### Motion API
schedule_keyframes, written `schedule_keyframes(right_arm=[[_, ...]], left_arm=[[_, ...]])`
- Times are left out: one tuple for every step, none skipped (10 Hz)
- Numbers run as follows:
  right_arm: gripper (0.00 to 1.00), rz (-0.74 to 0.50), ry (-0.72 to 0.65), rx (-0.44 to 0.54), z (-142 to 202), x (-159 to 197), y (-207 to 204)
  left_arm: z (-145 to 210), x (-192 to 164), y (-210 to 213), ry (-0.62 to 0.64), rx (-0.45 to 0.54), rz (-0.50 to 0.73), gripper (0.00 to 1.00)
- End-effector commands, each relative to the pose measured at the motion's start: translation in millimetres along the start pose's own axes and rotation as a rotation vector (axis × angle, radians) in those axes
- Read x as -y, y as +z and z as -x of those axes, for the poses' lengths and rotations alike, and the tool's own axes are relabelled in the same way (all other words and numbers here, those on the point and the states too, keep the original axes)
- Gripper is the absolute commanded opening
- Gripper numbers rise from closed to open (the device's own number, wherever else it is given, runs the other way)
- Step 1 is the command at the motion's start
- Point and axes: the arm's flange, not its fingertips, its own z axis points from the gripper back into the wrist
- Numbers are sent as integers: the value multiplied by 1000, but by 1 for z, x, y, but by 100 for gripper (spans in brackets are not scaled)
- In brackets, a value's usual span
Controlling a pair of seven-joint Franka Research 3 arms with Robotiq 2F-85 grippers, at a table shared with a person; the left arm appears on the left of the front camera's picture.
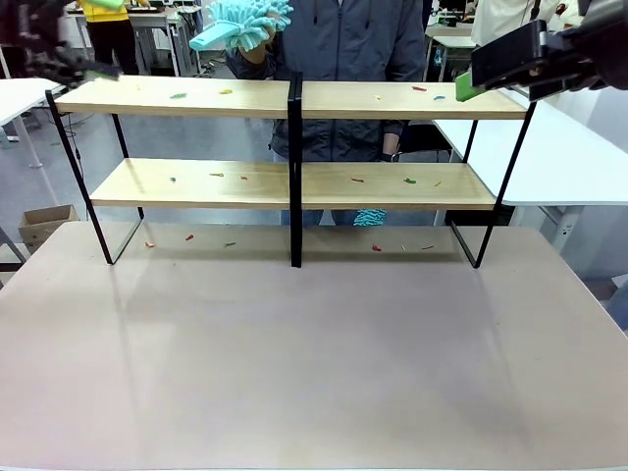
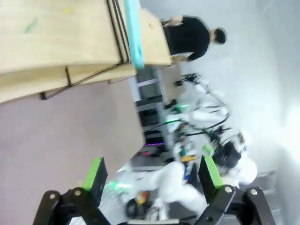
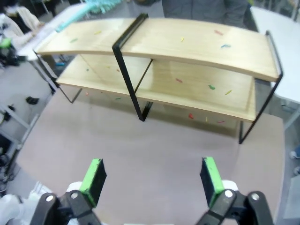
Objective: Clean the shelves.
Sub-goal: Pick up the Duster when the human hands it over.
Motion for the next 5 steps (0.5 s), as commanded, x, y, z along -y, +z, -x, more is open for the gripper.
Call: schedule_keyframes(right_arm=[[100, 5, -1, -4, 0, 0, 1], [100, 5, -1, -4, 0, 0, 1], [100, 5, -1, -4, 0, 0, 1], [100, 5, -1, -4, 0, 0, 1], [100, 5, -1, -4, 0, 0, 1]], left_arm=[[-72, -4, -21, 251, 39, 52, 100], [-97, -12, -37, 301, 49, 30, 100], [-117, -19, -51, 337, 56, 33, 100], [-126, -24, -61, 335, 86, 60, 100], [-127, -27, -72, 309, 71, 95, 100]])
